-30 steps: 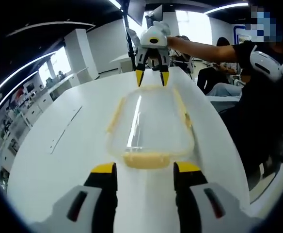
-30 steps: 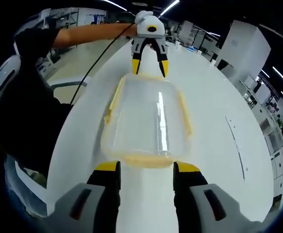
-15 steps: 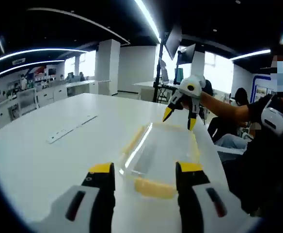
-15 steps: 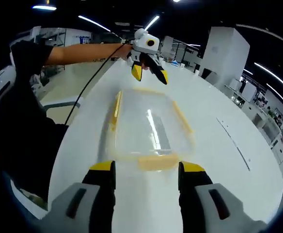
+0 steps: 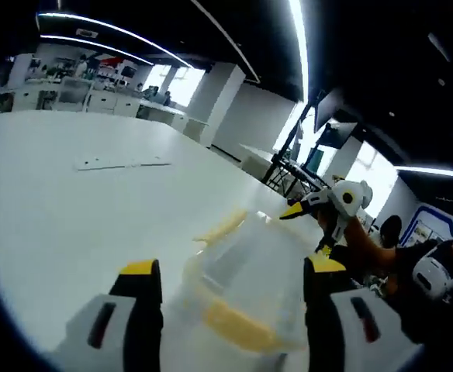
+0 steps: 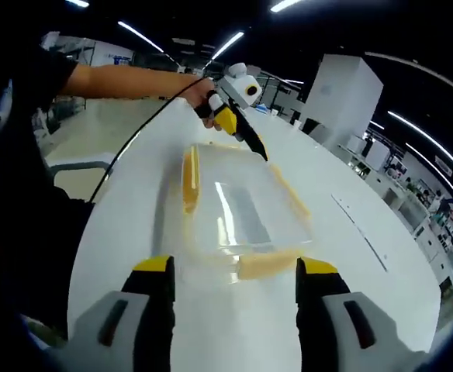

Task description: Snap each plastic latch of the storage box into its locked position after aligning the lid with the box until every specified latch is closed and the lid sits flush.

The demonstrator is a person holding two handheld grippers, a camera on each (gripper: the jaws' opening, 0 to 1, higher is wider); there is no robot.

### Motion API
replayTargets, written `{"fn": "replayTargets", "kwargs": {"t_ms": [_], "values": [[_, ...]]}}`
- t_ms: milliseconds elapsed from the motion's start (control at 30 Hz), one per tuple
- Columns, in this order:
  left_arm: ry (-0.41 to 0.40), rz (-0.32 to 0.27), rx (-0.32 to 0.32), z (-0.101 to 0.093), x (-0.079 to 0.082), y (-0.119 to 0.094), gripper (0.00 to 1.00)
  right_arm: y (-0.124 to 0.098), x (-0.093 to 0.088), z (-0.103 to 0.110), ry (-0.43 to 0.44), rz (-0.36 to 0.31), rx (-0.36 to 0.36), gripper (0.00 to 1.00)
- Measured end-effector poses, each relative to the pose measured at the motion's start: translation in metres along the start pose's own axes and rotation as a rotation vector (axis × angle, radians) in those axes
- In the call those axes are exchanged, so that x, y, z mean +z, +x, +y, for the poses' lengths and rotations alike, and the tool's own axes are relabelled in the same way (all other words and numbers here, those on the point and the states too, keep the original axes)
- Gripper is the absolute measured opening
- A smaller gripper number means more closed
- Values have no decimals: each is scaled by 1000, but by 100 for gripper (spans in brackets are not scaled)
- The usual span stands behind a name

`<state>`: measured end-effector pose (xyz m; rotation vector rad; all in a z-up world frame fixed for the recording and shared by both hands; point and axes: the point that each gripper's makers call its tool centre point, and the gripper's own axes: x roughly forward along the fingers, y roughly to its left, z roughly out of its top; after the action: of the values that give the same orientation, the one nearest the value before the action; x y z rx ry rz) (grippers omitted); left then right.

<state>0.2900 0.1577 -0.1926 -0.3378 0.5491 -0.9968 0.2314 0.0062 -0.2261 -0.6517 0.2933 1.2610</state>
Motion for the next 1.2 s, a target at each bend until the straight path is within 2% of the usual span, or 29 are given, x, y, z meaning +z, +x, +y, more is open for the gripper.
{"fn": "replayTargets", "kwargs": {"t_ms": [67, 133, 267, 367, 400, 467, 600, 733, 933, 1200], "values": [[-10, 4, 5, 3, -2, 3, 76, 5, -2, 1, -13, 6, -42, 67], [-15, 56, 34, 9, -12, 6, 79, 11, -3, 5, -13, 2, -94, 69], [-15, 64, 29, 8, -16, 8, 77, 14, -5, 5, -10, -1, -150, 70], [-54, 68, 40, 8, -20, 13, 78, 21, -10, 2, -16, 5, -223, 71], [-56, 79, 50, 9, -23, 14, 78, 22, -8, -1, 6, -10, -268, 72], [-65, 86, 60, 11, -25, 18, 77, 26, -5, 1, 35, -36, -305, 73], [-80, 84, 57, 10, -25, 26, 77, 29, -6, 1, 113, -54, -335, 75], [-54, 116, 75, 14, -32, 30, 74, 32, -5, 4, 120, -76, -371, 76], [-70, 109, 84, 17, -30, 30, 75, 36, -3, 1, 144, -91, -404, 78], [-87, 109, 129, 18, -30, 32, 76, 39, -1, 4, 171, -46, -457, 79]]}}
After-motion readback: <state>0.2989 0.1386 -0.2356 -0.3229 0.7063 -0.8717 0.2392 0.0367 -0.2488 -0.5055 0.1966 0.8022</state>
